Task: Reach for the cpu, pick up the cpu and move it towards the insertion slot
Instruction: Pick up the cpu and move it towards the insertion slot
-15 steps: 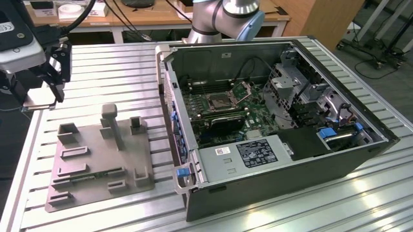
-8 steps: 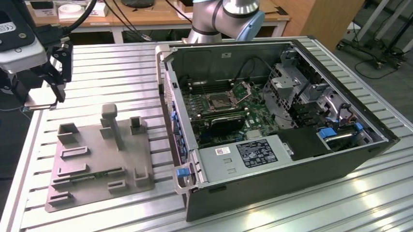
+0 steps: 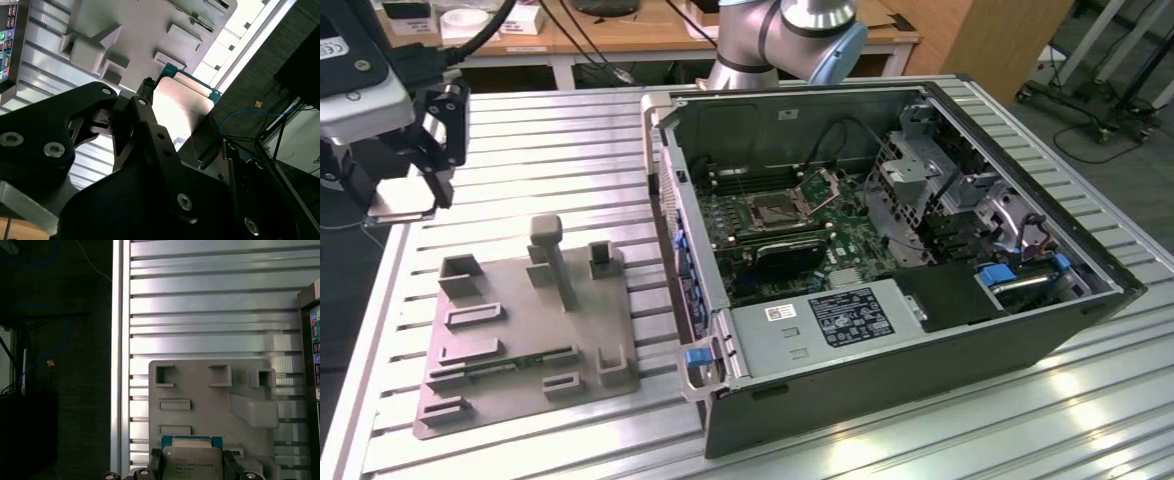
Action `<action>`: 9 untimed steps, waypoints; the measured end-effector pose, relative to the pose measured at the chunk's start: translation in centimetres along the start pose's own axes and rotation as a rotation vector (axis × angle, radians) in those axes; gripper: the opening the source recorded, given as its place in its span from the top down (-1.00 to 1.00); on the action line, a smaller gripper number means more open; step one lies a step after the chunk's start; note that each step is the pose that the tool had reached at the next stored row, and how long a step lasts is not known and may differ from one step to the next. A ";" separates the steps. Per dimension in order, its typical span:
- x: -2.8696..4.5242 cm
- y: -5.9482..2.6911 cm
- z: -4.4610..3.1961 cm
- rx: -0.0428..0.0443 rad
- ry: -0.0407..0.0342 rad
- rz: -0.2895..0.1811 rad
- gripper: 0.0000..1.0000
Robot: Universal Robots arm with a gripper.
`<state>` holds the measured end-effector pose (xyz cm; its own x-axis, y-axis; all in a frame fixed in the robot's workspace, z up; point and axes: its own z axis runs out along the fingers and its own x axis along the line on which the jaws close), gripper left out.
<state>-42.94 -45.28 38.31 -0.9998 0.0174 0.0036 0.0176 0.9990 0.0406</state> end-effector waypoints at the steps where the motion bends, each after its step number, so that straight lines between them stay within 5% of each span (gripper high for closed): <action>1: 0.00 0.01 -0.17 0.0000 0.0001 0.000 -0.09; 9: -0.19 0.01 -0.41 -0.0001 0.0001 0.000 -0.09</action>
<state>-42.75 -45.29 38.72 -0.9998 0.0172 0.0037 0.0174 0.9990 0.0406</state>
